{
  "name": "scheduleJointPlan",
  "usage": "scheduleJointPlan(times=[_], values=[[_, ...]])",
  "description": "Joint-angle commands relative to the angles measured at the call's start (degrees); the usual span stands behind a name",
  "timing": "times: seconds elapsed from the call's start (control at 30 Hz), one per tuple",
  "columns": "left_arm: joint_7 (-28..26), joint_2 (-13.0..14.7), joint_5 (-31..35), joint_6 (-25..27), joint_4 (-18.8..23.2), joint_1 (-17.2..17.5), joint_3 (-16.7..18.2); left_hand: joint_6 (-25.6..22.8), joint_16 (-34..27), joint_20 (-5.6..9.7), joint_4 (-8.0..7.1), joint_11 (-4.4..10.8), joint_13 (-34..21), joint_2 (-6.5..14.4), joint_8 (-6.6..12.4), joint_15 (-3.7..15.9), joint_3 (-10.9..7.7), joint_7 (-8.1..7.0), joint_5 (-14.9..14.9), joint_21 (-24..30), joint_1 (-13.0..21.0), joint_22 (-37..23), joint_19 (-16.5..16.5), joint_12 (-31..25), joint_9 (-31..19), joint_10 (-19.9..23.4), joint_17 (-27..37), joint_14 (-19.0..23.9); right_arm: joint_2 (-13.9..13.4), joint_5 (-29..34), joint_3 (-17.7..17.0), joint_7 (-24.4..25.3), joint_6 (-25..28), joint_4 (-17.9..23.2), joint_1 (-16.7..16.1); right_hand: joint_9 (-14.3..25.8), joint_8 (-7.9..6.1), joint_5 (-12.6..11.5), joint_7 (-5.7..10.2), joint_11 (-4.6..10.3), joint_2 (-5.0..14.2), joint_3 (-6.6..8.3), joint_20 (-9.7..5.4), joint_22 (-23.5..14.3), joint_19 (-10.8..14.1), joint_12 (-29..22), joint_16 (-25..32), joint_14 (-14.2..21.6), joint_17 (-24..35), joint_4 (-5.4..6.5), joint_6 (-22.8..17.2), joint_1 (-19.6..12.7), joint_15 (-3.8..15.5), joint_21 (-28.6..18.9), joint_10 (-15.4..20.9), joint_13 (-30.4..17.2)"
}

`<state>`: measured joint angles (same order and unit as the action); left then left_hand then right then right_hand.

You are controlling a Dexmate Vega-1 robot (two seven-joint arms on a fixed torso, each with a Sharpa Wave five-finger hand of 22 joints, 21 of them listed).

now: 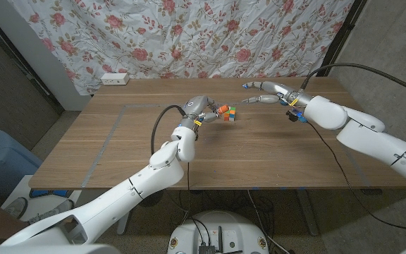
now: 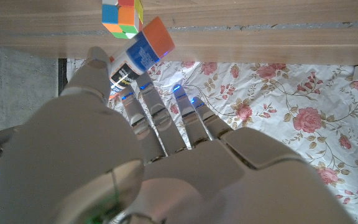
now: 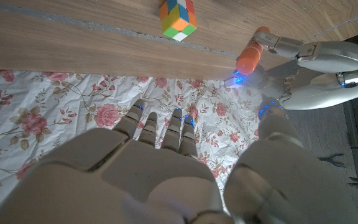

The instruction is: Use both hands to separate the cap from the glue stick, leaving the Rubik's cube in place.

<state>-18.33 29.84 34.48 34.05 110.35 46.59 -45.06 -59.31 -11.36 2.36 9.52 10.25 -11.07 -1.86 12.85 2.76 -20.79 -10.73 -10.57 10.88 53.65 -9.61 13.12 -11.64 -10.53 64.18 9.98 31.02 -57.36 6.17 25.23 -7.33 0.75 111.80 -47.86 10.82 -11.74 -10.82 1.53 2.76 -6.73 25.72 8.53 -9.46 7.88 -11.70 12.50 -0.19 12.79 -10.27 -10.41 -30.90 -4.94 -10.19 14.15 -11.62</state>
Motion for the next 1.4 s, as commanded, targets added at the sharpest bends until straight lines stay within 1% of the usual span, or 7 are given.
scheduleJointPlan(times=[0.03,0.27,0.53,0.7,0.83,1.0,1.4], values=[[-2.21,-1.32,-1.51,-1.44,-2.63,-1.39,-1.19,-6.33,0.1,0.53,-0.11,2.65,-0.13,2.27,-0.15,8.71,0.07,1.6,-0.27,-0.05,1.62,-0.18,-0.1,-0.02,-0.23,3.15,0.26,0.56,0.4,0.61,1.33,-3.01,3.52,2.43,1.5,0.08,-0.5,0.06,0.32,0.08,0.28,0.27,0.54,-0.18,0.44,-0.46,0.63,0.89,-0.02,0.25,-0.77,-0.24,-0.15,-0.36,0.99,-0.35],[-2.29,-1.58,-2.86,-3.42,-4.24,-2.35,-1.68,-6.21,0.09,0.42,-0.14,2.65,-0.14,2.37,-0.25,8.7,0.14,1.81,-0.27,-0.05,1.59,-0.19,-0.13,0.03,-0.25,3.12,0.26,0.58,0.92,0.94,2.67,-5.09,3.94,2.22,3.33,0.12,-0.72,-0.21,0.48,0.15,0.56,0.64,0.64,-0.17,0.71,-0.59,0.86,1.42,-0.02,0.14,-1.26,-1.17,0.06,-0.49,1.41,-0.42],[-3.28,-2.06,-3.94,-6.05,-6.26,-3.05,-2.17,-6.25,0.12,0.36,-0.14,2.65,-0.14,2.46,-0.29,8.71,0.21,1.79,-0.28,-0.05,1.58,-0.19,-0.18,0.07,-0.26,3.11,0.26,0.55,1.46,2.47,3.74,-5.34,4.61,2.21,4.3,0.19,-1.04,-0.54,1.06,0.2,0.81,1.24,0.69,-0.16,1.3,-0.82,1.21,2.32,-0.06,-0.07,-1.94,-2.91,0.73,-0.67,2.13,-0.56],[-3.45,-2.49,-4.28,-6.47,-7.1,-3.6,-2.32,-6.39,0.17,0.31,-0.13,2.65,-0.15,2.49,-0.29,8.69,0.28,1.88,-0.28,-0.06,1.56,-0.19,-0.23,0.09,-0.28,3.14,0.24,0.47,1.69,3.92,4.23,-4.84,5.15,2.44,4.47,0.23,-1.24,-0.52,1.41,0.31,0.67,1.45,0.56,-0.15,1.81,-0.95,1.44,2.94,-0.1,-0.18,-2.36,-3.83,0.96,-0.81,2.54,-0.66],[-3.63,-2.61,-4.64,-6.96,-7.52,-3.88,-2.27,-6.46,0.17,0.26,-0.15,2.65,-0.16,2.55,-0.29,8.66,0.32,1.85,-0.28,-0.05,1.53,-0.19,-0.24,0.09,-0.29,3.15,0.24,0.46,1.79,5.5,4.72,-4.35,5.35,2.55,4.53,0.3,-1.54,-0.18,1.28,0.55,0.11,1.5,-0.26,-0.14,2.78,-1.2,1.7,3.69,-0.15,-0.27,-2.88,-4.92,1.29,-1.05,3.31,-0.81],[-3.33,-2.38,-4.86,-7.53,-7.64,-4.22,-2.39,-6.41,0.13,0.23,-0.21,2.65,-0.16,2.7,-0.34,8.64,0.36,1.93,-0.29,-0.05,1.46,-0.19,-0.27,0.1,-0.3,3.18,0.26,0.51,2.1,7.01,5.2,-3.93,5.59,2.47,4.57,0.35,-1.65,0.04,1.35,0.82,-0.46,1.5,-0.77,-0.13,3.49,-1.32,1.93,4.44,-0.21,-0.33,-2.96,-5.89,1.93,-1.15,3.83,-0.94],[-3.14,-2.28,-5.56,-9.23,-8.24,-4.49,-2.51,-6.62,0.14,0.19,-0.25,2.64,-0.18,2.91,-0.34,8.64,0.47,1.92,-0.3,-0.06,1.37,-0.2,-0.36,0.12,-0.32,3.26,0.26,0.5,3.29,9.43,5.64,-1.45,5.19,1.35,3.77,0.49,-3.03,-0.11,2.6,1.86,-1.43,1.76,-1.84,-0.1,5.62,-1.91,2.7,7.0,-0.41,-0.28,-5.76,-9.72,3.68,-1.26,6.48,-1.31]])
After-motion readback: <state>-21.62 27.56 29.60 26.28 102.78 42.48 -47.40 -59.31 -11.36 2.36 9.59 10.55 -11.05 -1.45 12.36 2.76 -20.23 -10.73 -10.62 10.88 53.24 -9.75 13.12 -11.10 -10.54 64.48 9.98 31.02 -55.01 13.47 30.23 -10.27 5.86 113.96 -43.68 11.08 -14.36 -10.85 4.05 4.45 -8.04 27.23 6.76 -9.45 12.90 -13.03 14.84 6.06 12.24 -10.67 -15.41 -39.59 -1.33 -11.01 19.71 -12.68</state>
